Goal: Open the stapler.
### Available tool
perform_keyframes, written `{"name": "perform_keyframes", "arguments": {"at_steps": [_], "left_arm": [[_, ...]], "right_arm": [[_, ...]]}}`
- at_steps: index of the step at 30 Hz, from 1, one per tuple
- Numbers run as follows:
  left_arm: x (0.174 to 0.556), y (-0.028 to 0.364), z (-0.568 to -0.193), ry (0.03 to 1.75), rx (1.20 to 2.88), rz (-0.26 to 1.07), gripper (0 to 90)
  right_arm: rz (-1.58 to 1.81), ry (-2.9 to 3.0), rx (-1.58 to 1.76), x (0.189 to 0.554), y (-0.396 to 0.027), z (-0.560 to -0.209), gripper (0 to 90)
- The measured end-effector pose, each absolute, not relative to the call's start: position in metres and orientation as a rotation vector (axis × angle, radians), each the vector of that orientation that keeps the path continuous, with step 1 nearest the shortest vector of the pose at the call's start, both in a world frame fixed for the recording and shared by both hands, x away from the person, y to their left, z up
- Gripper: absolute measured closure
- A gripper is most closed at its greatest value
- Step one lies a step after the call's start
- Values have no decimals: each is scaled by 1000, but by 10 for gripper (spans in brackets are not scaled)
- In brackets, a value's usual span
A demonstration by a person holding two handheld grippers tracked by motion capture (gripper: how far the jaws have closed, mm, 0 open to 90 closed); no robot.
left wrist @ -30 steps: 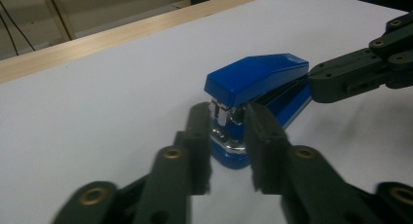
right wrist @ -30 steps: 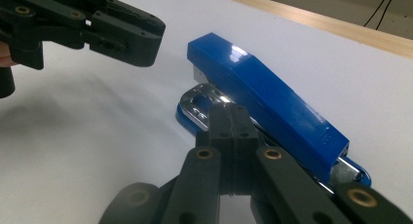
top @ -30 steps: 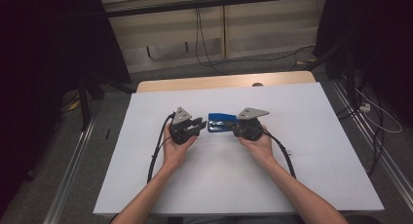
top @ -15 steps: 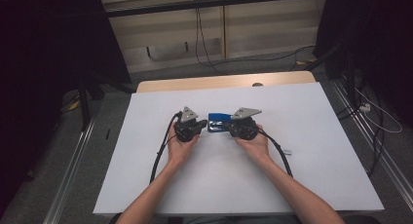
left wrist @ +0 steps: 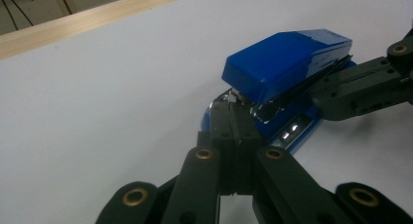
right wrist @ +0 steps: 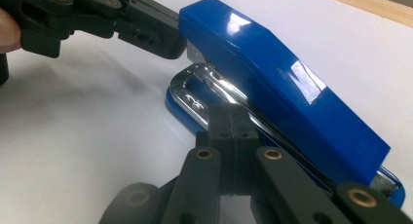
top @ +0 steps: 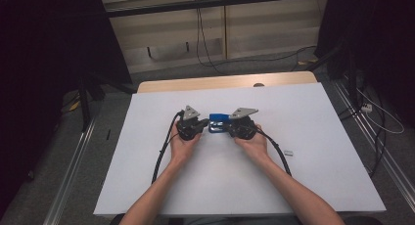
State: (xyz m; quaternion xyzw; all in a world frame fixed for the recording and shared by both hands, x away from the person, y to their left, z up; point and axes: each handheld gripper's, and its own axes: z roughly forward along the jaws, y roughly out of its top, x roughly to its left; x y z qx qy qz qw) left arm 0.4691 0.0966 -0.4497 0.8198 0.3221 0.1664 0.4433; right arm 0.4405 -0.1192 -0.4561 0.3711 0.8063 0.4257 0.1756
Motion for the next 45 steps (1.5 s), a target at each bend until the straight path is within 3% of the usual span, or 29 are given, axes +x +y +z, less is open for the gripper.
{"name": "perform_keyframes", "arguments": {"at_steps": [45], "left_arm": [[472, 93, -440, 776, 2012, 434, 900]], "right_arm": [[1155, 2289, 1049, 441, -115, -457, 900]]}}
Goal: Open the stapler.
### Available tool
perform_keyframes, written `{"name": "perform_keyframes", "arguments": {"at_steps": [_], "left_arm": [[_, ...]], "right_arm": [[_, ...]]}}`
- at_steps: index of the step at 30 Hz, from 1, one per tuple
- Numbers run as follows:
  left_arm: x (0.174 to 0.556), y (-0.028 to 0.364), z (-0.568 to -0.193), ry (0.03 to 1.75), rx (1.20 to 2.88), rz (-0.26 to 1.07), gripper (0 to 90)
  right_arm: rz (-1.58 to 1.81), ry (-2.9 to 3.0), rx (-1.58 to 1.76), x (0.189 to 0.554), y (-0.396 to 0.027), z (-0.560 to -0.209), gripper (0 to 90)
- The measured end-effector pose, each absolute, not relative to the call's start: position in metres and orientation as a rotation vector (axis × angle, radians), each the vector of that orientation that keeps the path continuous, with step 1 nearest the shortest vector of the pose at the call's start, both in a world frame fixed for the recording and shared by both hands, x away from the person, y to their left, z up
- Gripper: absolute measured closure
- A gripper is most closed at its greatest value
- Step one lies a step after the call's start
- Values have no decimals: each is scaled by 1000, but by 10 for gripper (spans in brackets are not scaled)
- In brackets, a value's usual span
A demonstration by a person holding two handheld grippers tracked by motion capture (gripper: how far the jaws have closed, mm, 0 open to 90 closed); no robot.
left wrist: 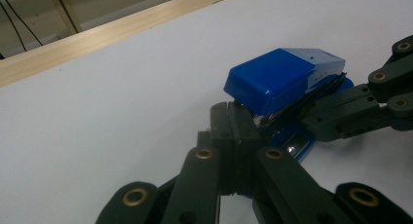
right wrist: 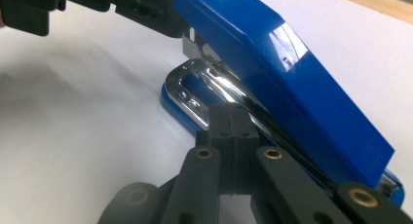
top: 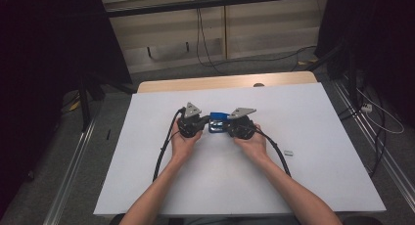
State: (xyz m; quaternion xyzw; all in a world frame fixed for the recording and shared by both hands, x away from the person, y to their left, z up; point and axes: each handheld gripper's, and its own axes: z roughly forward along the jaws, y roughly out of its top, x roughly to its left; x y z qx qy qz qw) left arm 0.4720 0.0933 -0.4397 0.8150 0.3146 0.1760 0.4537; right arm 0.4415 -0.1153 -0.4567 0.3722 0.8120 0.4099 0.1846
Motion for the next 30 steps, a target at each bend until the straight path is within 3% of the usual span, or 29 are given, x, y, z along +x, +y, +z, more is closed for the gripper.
{"name": "perform_keyframes", "arguments": {"at_steps": [30], "left_arm": [[470, 91, -430, 759, 1954, 437, 900]], "right_arm": [[1181, 2233, 999, 436, -104, -447, 900]]}}
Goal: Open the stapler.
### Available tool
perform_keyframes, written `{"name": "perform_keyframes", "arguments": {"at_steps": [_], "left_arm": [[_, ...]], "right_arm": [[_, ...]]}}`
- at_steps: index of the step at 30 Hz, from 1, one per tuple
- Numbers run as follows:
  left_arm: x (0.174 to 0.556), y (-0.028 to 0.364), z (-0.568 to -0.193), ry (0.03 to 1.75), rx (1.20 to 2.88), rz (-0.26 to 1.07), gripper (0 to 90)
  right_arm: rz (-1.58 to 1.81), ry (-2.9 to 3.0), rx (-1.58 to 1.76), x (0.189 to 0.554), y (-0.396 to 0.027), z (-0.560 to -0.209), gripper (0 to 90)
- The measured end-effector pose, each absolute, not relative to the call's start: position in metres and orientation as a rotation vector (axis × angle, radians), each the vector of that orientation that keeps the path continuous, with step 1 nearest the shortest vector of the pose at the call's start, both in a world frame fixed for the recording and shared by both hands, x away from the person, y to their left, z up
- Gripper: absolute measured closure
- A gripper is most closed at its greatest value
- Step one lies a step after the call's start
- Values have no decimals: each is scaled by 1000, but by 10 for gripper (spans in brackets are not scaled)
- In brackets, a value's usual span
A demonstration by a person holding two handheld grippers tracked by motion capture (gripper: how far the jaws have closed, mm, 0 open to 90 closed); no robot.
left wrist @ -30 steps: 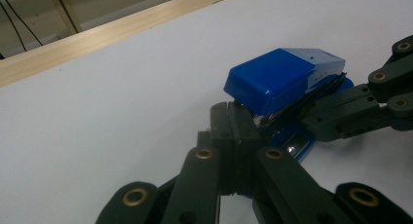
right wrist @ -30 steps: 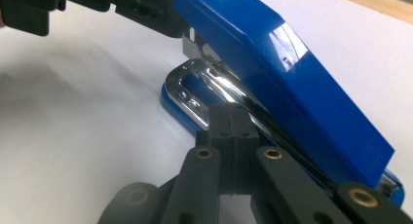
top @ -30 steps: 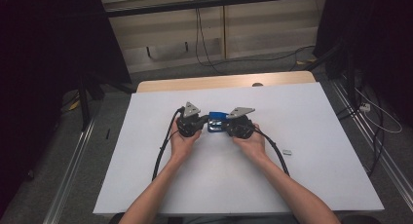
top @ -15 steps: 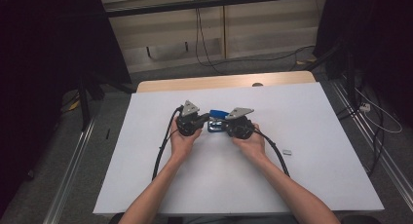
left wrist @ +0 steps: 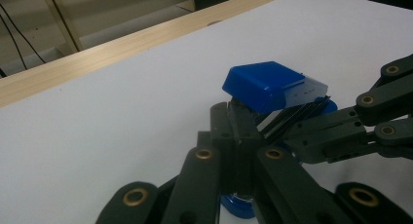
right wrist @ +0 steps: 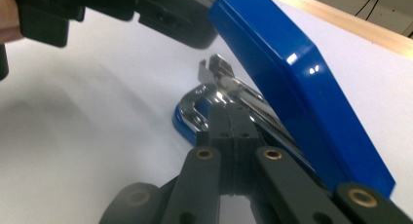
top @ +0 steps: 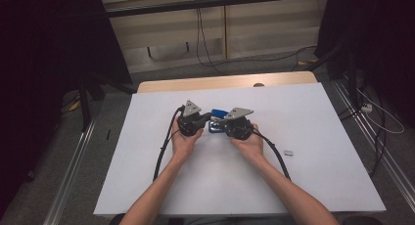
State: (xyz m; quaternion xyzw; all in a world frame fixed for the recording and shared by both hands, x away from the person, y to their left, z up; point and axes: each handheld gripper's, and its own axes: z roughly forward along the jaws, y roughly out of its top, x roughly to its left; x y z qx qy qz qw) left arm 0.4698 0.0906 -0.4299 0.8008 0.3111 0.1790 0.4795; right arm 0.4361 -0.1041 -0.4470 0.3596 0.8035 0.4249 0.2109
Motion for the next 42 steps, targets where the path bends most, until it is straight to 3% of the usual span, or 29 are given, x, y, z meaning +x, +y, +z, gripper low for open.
{"name": "perform_keyframes", "arguments": {"at_steps": [42], "left_arm": [[476, 90, -438, 775, 1965, 415, 900]], "right_arm": [[1208, 2076, 1063, 443, -93, -446, 900]]}}
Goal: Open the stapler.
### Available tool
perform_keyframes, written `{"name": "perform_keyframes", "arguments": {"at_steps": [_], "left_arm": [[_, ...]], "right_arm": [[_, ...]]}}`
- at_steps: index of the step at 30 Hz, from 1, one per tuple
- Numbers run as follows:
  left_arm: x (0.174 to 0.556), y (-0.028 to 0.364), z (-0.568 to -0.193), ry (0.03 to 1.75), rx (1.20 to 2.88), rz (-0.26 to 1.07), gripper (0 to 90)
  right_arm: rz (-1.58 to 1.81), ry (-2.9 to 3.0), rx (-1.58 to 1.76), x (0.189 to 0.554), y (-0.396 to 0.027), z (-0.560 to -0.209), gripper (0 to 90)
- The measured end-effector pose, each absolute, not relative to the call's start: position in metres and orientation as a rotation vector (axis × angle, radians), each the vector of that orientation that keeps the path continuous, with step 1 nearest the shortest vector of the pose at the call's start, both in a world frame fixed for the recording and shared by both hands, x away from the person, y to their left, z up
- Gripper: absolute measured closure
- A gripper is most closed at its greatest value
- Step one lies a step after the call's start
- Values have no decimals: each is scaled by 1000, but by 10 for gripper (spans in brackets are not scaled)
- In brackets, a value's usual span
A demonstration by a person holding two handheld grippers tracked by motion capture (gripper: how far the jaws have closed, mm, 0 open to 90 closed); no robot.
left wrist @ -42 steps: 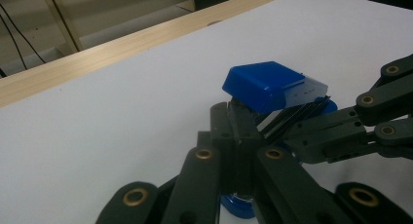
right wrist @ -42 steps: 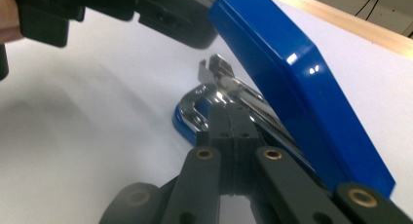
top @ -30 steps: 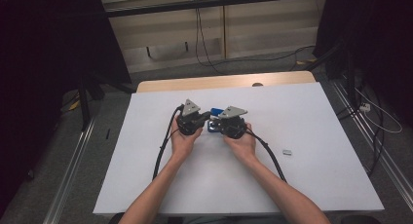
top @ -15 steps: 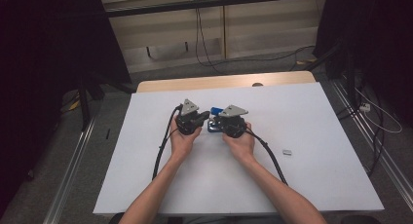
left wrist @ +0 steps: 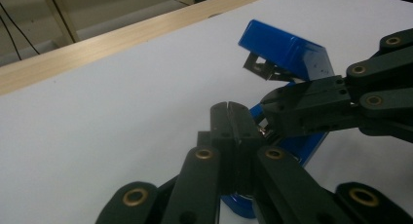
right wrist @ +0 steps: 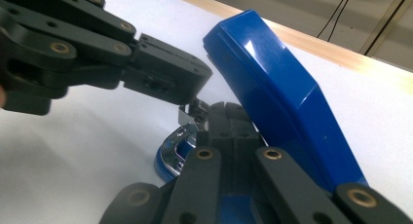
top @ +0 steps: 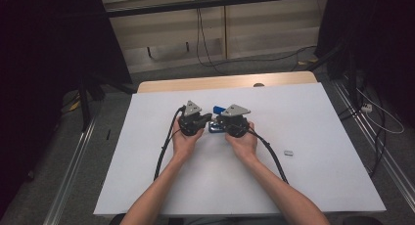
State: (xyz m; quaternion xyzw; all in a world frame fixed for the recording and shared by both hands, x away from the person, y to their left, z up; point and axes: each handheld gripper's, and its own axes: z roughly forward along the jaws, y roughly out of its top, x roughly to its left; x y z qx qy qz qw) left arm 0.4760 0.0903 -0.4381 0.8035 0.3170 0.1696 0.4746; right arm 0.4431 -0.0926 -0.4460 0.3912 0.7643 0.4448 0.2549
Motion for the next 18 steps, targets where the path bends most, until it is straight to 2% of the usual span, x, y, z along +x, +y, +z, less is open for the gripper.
{"name": "perform_keyframes", "arguments": {"at_steps": [18], "left_arm": [[477, 85, -440, 741, 1987, 377, 900]], "right_arm": [[1206, 2076, 1057, 443, -94, -444, 900]]}}
